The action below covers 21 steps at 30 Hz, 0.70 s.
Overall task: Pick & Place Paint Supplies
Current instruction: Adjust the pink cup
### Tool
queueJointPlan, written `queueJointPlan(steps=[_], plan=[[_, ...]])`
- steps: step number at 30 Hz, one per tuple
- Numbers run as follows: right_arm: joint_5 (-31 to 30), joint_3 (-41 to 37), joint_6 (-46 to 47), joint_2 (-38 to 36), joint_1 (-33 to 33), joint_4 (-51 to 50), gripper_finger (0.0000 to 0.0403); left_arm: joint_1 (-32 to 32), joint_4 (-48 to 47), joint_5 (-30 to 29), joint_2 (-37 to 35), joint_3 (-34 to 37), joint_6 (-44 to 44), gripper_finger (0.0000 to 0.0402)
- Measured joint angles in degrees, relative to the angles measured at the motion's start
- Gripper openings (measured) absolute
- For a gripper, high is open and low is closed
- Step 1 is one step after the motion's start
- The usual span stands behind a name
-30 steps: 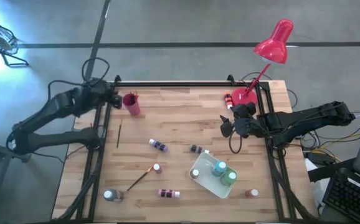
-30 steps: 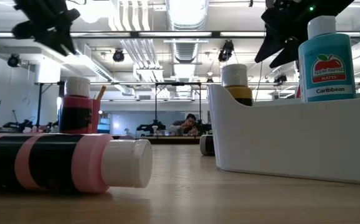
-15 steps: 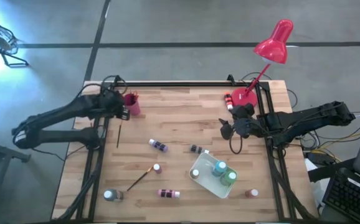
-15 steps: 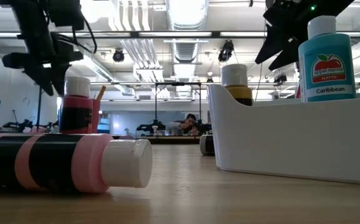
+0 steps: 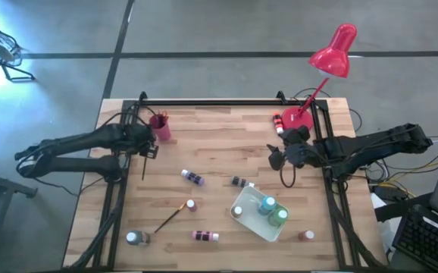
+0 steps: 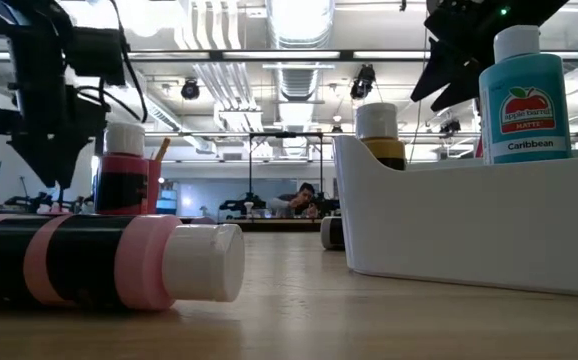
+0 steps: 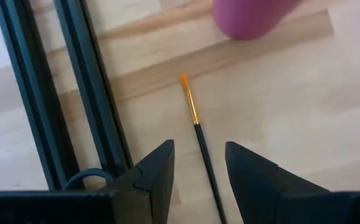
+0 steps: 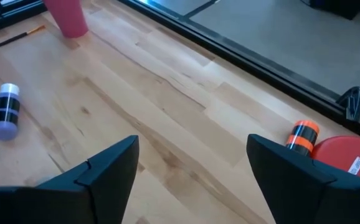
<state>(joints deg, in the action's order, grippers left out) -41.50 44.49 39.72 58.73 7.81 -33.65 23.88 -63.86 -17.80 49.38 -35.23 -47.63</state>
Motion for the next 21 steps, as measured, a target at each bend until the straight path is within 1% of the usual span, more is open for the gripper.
queueJointPlan(steps=[6, 10, 16, 21], plan=[[-0.2, 0.5, 0.0, -0.4, -0.3, 0.0, 0.0315, 0.0, 4.4, -0.8, 1.0, 2.0, 7.6, 0.0149], [-0.4, 1.6, -0.3, -0.5, -0.3, 0.1, 0.0325, 0.0, 7.9, -0.3, 3.2, 3.4, 11.2, 0.0149], [-0.5, 2.9, -1.7, -0.5, -0.3, 0.0, 0.0331, 0.0, 8.9, -0.2, 7.5, 3.7, 11.7, 0.0149], [-0.5, 3.5, -2.5, -0.5, -0.4, 0.0, 0.0319, 0.1, 10.8, -1.0, 11.3, 3.7, 10.9, 0.0149]])
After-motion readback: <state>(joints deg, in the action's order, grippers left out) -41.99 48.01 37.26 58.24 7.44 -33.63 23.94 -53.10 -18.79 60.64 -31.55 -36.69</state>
